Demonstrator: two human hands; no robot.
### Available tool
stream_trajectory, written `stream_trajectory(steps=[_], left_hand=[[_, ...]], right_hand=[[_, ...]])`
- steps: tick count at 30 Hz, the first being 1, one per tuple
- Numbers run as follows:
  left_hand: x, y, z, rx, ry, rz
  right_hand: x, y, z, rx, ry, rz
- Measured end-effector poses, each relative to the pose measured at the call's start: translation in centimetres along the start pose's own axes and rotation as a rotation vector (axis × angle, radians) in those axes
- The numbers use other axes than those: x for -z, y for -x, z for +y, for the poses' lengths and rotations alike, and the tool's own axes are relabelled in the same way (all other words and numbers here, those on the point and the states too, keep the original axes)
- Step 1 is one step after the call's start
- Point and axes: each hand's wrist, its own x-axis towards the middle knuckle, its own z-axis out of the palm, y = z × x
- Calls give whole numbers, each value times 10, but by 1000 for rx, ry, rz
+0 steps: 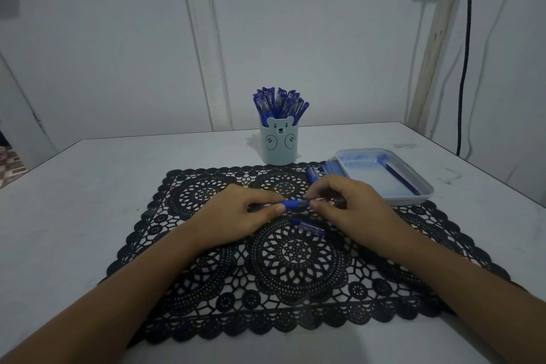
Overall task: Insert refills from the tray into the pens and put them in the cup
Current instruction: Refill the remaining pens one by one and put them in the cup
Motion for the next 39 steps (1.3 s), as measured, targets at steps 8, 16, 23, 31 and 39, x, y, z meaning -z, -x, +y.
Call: stream_trajectory(steps=[8,16,23,31,39], left_hand=[[1,4,-21,128,-55,105],[-1,3,-19,97,-80,129],[0,1,-13,37,-27,134],[-3,0,1,-15,-48,105],[4,2,-22,54,-40,241]], right_hand=[[3,3,-7,116,156,-167],[-7,5,-3,283,340,-287],[0,1,-2,93,92,52],[0,-2,0,-73,16,25],[23,-15,16,-348,-477,444]])
